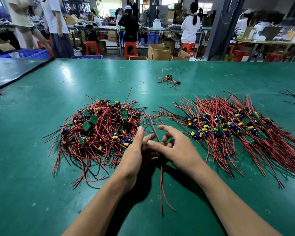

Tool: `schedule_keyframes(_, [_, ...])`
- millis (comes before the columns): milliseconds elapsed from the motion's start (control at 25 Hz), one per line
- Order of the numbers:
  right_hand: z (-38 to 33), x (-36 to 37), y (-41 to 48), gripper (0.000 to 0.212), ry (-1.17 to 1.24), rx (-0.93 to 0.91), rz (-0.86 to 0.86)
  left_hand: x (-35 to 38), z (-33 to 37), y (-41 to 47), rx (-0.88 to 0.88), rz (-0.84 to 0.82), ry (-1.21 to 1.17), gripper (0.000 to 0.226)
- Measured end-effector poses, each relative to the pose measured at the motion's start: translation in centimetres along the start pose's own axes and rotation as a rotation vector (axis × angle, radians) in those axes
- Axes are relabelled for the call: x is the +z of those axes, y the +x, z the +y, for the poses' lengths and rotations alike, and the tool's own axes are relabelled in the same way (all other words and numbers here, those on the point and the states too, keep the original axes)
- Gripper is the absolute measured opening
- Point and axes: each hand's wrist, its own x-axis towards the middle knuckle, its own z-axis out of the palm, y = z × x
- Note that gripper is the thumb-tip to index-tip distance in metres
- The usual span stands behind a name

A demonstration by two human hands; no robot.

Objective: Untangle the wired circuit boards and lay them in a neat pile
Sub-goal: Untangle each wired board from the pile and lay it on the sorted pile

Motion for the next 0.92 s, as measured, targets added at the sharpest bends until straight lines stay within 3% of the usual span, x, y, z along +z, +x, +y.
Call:
schedule_keyframes(80, [0.1,0.6,0.0,0.059,-0.132,-0.119,0.053,-0.1,0.1,0.2,0.006,0.009,-0.012,0.064])
schedule_keyframes(160, [0.2,0.4,0.1,0.051,-0.144,-0.14,0.113,-0.2,0.0,0.4,0.047,0.003,0.025,0.062])
schedule_keyframes(280, [0.7,-0.8,0.6,0.036,-0.167,-0.109,0.248,0.0,0.2,0.4,0.097,0.055,0.081,0.049])
schedule_keyframes(360, [1.2,-2.2,1.0,0.029,-0.285,-0.109,0.373,-0.3,0.5,0.5,0.222,0.129,0.116,0.033])
schedule_keyframes(520, [1.6,-4.8,1.2,0.033,-0.575,0.002,0.52,-1.2,1.3,0.5,0.42,0.255,0.065,0.017])
schedule_keyframes(600, [1.3,-4.5,1.0,0.034,-0.617,-0.052,0.495,-1.5,1.4,0.6,0.428,0.276,0.059,0.023])
schedule_keyframes(720, [0.5,-2.1,0.4,0.026,-0.48,-0.136,0.225,-1.8,1.4,0.9,0.441,0.289,0.049,0.033])
schedule_keyframes(800, [0.9,-0.9,0.2,0.025,-0.597,-0.099,0.077,-2.0,1.6,0.9,0.466,0.308,0.013,0.03])
schedule_keyframes(920, [1.4,-2.0,0.7,0.029,-0.749,0.011,0.14,-2.3,1.8,1.0,0.436,0.298,-0.08,0.035])
